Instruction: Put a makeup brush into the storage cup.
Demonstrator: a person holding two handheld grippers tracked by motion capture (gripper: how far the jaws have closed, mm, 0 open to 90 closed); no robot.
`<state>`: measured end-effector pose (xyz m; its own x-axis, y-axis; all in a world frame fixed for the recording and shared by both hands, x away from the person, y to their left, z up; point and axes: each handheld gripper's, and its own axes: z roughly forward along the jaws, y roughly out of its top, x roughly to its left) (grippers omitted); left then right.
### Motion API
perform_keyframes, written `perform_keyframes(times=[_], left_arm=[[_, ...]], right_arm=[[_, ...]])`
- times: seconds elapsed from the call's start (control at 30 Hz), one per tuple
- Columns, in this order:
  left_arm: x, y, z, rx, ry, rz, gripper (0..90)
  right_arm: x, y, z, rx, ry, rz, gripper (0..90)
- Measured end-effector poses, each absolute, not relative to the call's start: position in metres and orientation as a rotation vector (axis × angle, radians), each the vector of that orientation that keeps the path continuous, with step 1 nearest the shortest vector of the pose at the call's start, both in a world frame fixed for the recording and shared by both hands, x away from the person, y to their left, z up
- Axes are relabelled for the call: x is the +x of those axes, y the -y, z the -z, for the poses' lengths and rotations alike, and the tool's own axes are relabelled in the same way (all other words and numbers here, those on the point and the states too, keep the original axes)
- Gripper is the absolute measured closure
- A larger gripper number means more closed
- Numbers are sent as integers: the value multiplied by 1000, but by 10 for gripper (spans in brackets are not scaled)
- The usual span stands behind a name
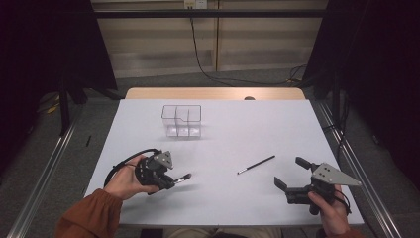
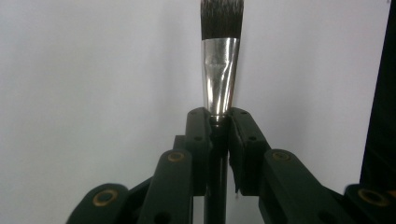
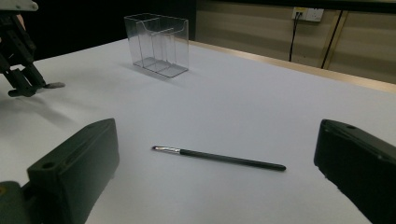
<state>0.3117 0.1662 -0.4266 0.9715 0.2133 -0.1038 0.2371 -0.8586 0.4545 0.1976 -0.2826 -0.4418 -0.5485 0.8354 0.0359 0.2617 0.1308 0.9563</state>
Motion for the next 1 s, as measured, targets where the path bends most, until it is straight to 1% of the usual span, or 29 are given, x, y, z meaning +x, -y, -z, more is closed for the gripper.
perform_keyframes(times=[0.03, 0.27, 0.5, 0.93, 1.0], left_arm=[[312, -168, 424, 2605, -341, 58, 790], [314, -174, 420, 2535, -378, 47, 790], [316, -184, 413, 2421, -427, 36, 791], [318, -200, 408, 2262, -528, -25, 791], [318, -202, 407, 2248, -541, -60, 791]], right_arm=[[198, 283, 442, 1057, -1889, -1431, 0], [197, 283, 442, 1054, -1890, -1431, 0], [198, 283, 442, 1053, -1890, -1432, 0], [198, 282, 442, 1055, -1890, -1432, 0], [198, 282, 442, 1054, -1890, -1433, 0]])
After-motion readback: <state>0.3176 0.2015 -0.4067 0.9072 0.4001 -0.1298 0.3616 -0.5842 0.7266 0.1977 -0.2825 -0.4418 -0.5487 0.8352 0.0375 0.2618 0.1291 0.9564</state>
